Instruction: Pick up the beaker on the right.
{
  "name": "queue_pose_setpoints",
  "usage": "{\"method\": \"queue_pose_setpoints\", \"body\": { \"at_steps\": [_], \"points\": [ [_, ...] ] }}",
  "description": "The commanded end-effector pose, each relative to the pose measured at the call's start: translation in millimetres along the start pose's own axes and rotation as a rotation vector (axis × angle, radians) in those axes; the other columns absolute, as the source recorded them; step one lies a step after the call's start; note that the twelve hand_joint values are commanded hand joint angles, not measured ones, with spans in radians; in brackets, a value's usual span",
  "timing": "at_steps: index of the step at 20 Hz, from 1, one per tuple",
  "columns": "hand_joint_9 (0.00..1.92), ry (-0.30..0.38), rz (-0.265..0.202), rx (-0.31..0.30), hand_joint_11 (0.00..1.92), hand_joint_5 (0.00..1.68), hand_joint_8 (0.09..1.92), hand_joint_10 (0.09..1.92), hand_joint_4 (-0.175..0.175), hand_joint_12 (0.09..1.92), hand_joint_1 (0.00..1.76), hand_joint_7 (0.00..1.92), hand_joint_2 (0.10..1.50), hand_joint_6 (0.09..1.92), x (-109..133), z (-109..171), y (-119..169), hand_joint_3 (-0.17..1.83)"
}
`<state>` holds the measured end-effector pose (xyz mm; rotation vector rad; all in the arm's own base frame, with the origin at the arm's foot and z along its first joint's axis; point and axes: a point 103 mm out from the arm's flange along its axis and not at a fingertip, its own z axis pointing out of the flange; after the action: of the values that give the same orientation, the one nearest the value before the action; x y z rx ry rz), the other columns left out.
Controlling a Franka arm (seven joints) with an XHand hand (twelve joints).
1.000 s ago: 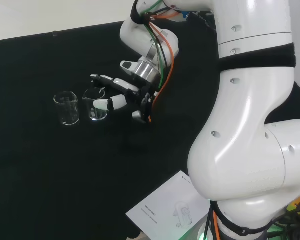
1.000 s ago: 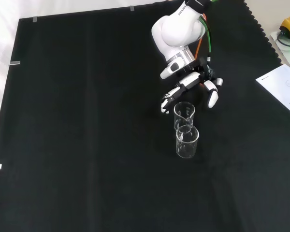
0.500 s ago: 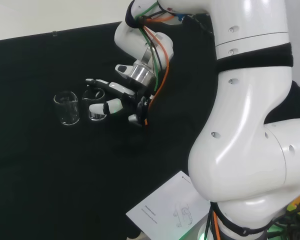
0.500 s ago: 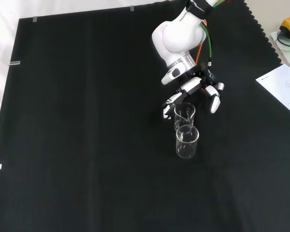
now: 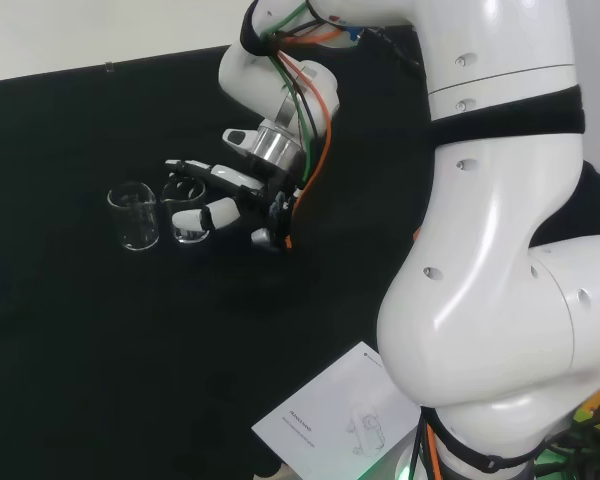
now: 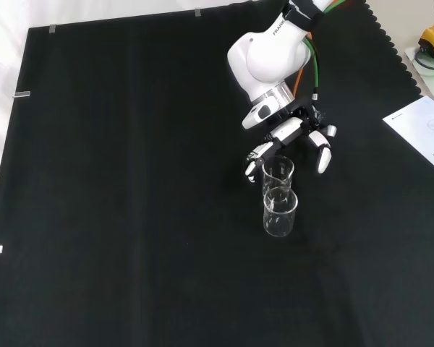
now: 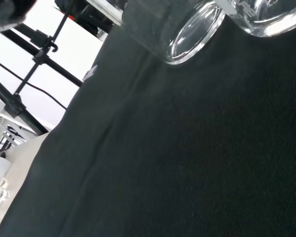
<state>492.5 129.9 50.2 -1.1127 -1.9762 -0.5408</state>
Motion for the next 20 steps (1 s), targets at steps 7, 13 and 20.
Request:
{"method": "queue_pose_setpoints", "body": {
  "at_steps": [7, 13, 20],
  "points": [
    [0.39, -0.011, 0.009, -0.021, 0.36, 0.29, 1.05, 0.96, -0.175, 1.4, 0.79, 0.3, 0.29, 0.12, -3.0, 2.4, 2.8, 0.94],
    [0.43, -0.018, 0.007, -0.05, 0.42, 0.13, 1.1, 0.96, -0.175, 1.39, 0.85, 0.33, 0.28, 0.63, -5.5, 1.2, 5.3, 1.0],
    [0.61, -0.038, 0.01, -0.053, 0.54, 0.11, 1.23, 1.08, -0.175, 1.41, 0.93, 0.45, 0.29, 0.94, -3.6, -1.1, 11.6, 1.04]
  ]
}}
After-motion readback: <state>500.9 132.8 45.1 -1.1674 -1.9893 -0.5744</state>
